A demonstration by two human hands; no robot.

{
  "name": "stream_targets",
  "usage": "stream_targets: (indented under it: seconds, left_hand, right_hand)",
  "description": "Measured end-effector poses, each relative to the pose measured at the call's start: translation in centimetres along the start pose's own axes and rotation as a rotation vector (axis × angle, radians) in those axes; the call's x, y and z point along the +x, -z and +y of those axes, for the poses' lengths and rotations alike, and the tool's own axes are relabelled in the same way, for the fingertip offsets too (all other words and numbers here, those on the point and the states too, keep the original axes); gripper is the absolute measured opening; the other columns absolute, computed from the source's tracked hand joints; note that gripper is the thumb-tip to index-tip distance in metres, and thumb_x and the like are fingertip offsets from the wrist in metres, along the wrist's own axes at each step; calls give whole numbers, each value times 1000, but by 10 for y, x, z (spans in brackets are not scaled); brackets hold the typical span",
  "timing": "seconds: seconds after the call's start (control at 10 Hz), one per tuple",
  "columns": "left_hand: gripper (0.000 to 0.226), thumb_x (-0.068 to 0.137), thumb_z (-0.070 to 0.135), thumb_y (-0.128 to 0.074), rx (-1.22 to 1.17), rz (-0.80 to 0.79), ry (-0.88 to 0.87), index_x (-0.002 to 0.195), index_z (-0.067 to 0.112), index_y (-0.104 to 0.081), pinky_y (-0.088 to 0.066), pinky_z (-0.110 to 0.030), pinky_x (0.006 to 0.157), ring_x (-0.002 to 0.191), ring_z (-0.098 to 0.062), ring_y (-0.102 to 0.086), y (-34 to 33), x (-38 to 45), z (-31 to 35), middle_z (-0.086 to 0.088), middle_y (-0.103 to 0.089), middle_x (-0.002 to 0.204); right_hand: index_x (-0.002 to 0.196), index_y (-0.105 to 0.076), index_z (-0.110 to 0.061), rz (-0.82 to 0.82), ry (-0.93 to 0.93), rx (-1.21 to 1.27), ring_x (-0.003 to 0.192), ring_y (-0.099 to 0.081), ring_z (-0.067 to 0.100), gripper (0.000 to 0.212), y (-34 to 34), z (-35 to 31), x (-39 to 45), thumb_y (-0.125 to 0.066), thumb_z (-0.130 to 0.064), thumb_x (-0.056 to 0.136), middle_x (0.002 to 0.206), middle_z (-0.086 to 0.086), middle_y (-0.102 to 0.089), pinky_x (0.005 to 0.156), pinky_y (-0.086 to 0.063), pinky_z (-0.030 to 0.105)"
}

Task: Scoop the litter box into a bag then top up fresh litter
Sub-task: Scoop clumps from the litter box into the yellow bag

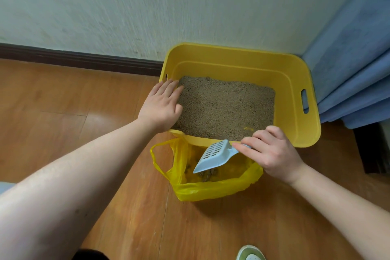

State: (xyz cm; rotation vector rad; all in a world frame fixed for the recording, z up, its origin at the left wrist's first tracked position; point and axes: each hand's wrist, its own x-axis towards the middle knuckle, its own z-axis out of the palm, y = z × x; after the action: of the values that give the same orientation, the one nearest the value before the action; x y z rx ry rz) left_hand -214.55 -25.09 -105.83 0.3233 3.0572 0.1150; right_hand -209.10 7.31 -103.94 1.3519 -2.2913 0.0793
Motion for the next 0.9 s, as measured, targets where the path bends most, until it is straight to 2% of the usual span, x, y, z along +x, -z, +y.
stream_targets:
  seconds: [0.2, 0.3, 0.4, 0.5, 0.6, 0.7, 0.8, 0.9]
  left_hand:
    - [75, 84, 40, -12, -2, 0, 4, 149, 11, -37, -5, -38, 122, 148, -23, -18, 0, 0, 0, -11, -31, 157]
    - [75, 84, 39, -12, 2, -3, 3, 148, 11, -37, -5, -37, 122, 148, -23, -18, 1, 0, 1, -11, -31, 157]
    - [75, 84, 40, -11, 6, -6, 3, 149, 12, -35, -3, -36, 122, 149, -22, -17, 1, 1, 1, -10, -29, 158]
    - [73, 86, 40, -11, 17, -2, 5, 150, 13, -33, -1, -36, 121, 149, -21, -15, 1, 1, 0, -9, -27, 159]
    - [73, 86, 40, -11, 21, 4, -2, 150, 12, -34, -2, -36, 121, 149, -22, -16, 0, 1, 0, -9, -28, 158]
    - [73, 86, 40, -11, 21, 7, -5, 150, 12, -34, -2, -36, 121, 149, -22, -16, 0, 1, 1, -10, -28, 158]
    - [73, 86, 40, -11, 16, 3, 0, 150, 13, -33, 0, -35, 121, 149, -21, -15, 0, 1, 1, -9, -27, 159]
    - [72, 87, 40, -12, 24, 4, 4, 150, 12, -34, -4, -38, 122, 149, -22, -17, 0, 1, 0, -10, -29, 158]
  right_hand:
    - [108, -73, -19, -30, -84, 76, 71, -59, 22, 25, -4, -5, -6, -54, -8, 95, 90, -3, -69, 69, -40, 36]
    - [105, -74, -21, -59, -342, 205, 74, -57, 20, 22, -5, -6, -3, -54, -21, 96, 87, -5, -69, 67, -38, 34]
    - [107, -73, -18, -108, -826, 467, 81, -61, 18, 20, 0, 1, 8, -59, -23, 93, 90, -4, -71, 70, -47, 34]
    - [111, -69, -20, -315, -1084, 653, 80, -65, 1, 21, 5, 18, 21, -56, -25, 95, 90, -9, -71, 69, -52, 24]
    - [115, -64, -19, -619, -1111, 657, 61, -58, -8, 23, -4, 35, 29, -50, -21, 98, 87, -8, -70, 46, -37, 9]
    - [118, -65, -11, -741, -1262, 718, 62, -56, 5, 29, -19, 46, 34, -43, -11, 99, 88, 1, -71, 47, -38, 15]
    - [125, -59, -1, -682, -1459, 861, 65, -63, 14, 32, -32, 56, 40, -41, -3, 99, 84, 11, -68, 58, -53, 24]
    - [132, -52, -3, -633, -1431, 826, 59, -67, 15, 35, -47, 67, 52, -43, -4, 98, 82, 10, -67, 48, -50, 22]
